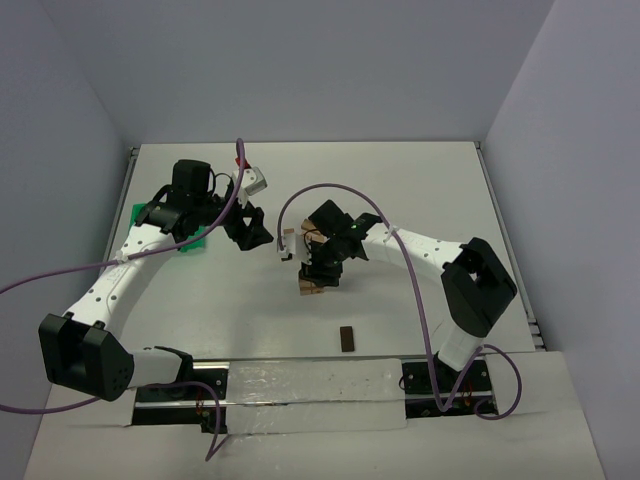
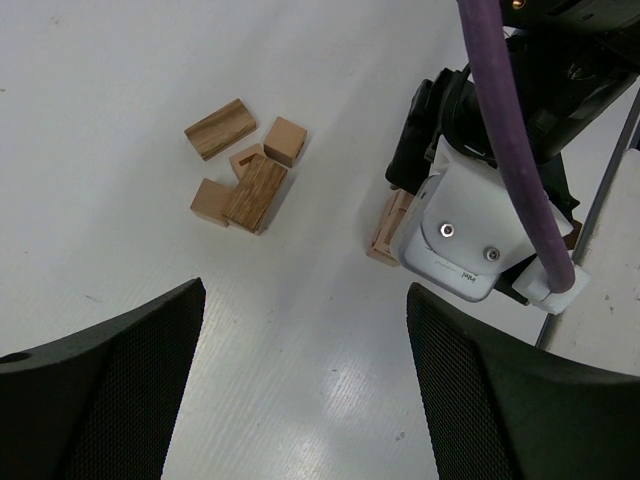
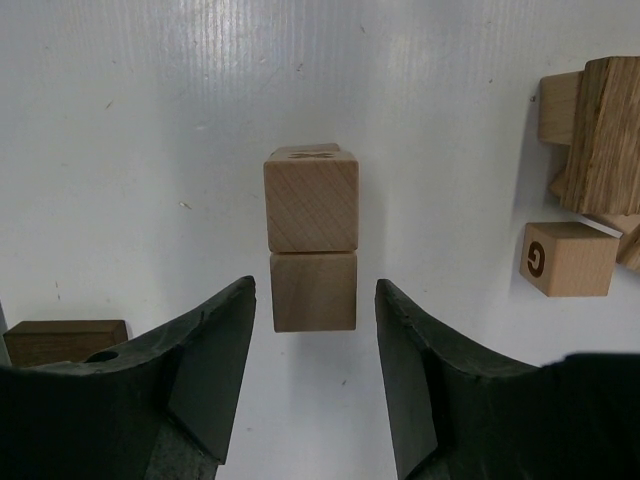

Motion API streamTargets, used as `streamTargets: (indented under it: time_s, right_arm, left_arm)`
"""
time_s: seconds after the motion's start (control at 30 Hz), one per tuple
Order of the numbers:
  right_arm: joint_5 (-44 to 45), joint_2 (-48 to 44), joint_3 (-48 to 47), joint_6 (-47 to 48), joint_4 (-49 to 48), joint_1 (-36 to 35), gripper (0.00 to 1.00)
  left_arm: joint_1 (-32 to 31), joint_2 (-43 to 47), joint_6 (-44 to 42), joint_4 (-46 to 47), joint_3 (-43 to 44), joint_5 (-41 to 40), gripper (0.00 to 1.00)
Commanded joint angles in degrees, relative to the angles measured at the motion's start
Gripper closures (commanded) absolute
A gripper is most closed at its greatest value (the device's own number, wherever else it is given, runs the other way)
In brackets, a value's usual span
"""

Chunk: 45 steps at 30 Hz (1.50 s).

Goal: Build the wood block tower

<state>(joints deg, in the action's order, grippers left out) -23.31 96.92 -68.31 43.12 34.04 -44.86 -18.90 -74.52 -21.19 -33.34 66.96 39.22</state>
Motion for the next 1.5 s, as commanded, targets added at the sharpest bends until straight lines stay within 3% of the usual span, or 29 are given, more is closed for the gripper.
streamTargets:
  time_s: [0.0, 0.2, 0.37, 0.6, 0.67, 0.93, 1.13, 1.47]
  right_arm:
    - [-0.07, 0.13, -2.51, -0.45, -0.38, -0.58, 0.37]
    - [0.11, -2.17, -3.06, -2.33, -0.36, -0.58, 0.22]
    - [-0.46, -6.8, -1.05, -2.74, -0.29, -0.58, 0.01]
    - [-1.79, -15.85, 1.74, -3.27, 0.91, 0.0, 0.0]
    - [-2.97, -19.03, 1.98, -4.3, 1.2, 1.48, 0.0]
    - [-9.29, -28.65, 4.78, -9.32, 0.55, 15.08, 0.0]
    - [-11.29, -33.69, 11.06, -10.9, -0.23, 25.8, 0.0]
    - [-11.47, -34.99, 15.2, -15.57, -4.34, 29.87, 0.0]
  left_arm:
    - [0.44, 0.08, 0.1, 2.05, 0.12, 1.12, 0.12]
    - [0.53, 0.17, 0.18, 1.88, 0.36, 1.36, 0.12]
    - [0.77, 0.43, 0.35, 1.44, 0.71, 1.99, 0.1]
    - [1.65, 0.94, 0.97, 1.09, 0.99, 2.44, 0.08]
    - [2.14, 1.13, 0.92, 0.88, 1.04, 2.41, 0.03]
    - [3.4, -0.09, -1.03, 0.38, 0.73, -0.2, 0.01]
    - [3.32, -5.77, -4.5, 1.52, 2.97, -3.02, 0.06]
    - [0.57, -16.67, -13.73, 5.21, 5.7, -1.1, 0.14]
